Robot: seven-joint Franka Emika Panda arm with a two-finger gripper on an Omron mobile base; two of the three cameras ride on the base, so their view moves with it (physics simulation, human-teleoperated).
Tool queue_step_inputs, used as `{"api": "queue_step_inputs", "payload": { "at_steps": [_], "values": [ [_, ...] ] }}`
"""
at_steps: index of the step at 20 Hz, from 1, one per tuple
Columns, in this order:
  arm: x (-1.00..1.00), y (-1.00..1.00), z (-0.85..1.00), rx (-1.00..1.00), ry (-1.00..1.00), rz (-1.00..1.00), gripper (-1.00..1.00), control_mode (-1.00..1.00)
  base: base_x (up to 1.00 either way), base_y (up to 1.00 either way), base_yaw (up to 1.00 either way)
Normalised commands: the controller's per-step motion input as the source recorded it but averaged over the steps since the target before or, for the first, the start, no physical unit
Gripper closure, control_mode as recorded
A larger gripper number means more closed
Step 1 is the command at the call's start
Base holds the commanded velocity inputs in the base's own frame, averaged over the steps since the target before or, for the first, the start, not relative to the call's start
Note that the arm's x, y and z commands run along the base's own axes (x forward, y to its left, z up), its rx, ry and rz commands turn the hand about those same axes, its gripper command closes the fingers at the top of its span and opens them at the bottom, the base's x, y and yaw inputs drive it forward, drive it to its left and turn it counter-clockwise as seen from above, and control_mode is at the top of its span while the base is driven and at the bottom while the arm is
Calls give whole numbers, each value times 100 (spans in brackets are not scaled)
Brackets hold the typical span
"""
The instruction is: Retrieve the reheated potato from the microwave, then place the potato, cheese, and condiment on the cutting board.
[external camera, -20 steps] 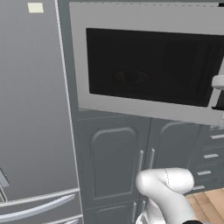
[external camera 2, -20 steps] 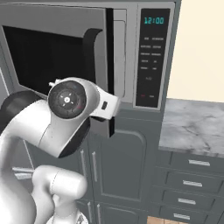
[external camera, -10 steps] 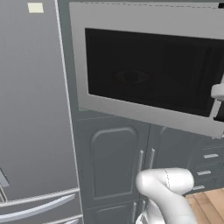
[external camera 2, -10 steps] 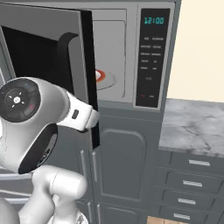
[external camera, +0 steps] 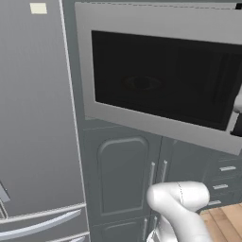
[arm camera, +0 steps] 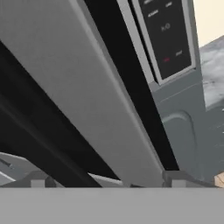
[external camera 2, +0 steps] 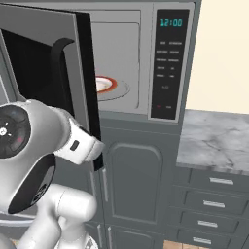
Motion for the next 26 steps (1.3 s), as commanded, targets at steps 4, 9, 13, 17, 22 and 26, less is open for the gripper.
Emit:
{"api": "queue_step_inputs", "payload": {
  "at_steps": [4,9,13,17,22,26],
  "values": [
    [-9,-46,4,42,9,-2,-100,-100,0,0,0],
    [-42,-30,7,44,-3,4,-100,-100,0,0,0],
    [-25,-19,16,28,-13,10,-100,-100,0,0,0],
    [3,-29,16,13,-3,5,-100,-100,0,0,0],
    [13,-32,2,21,2,1,-100,-100,0,0,0],
    [32,-24,-6,34,8,0,-100,-100,0,0,0]
  ]
}}
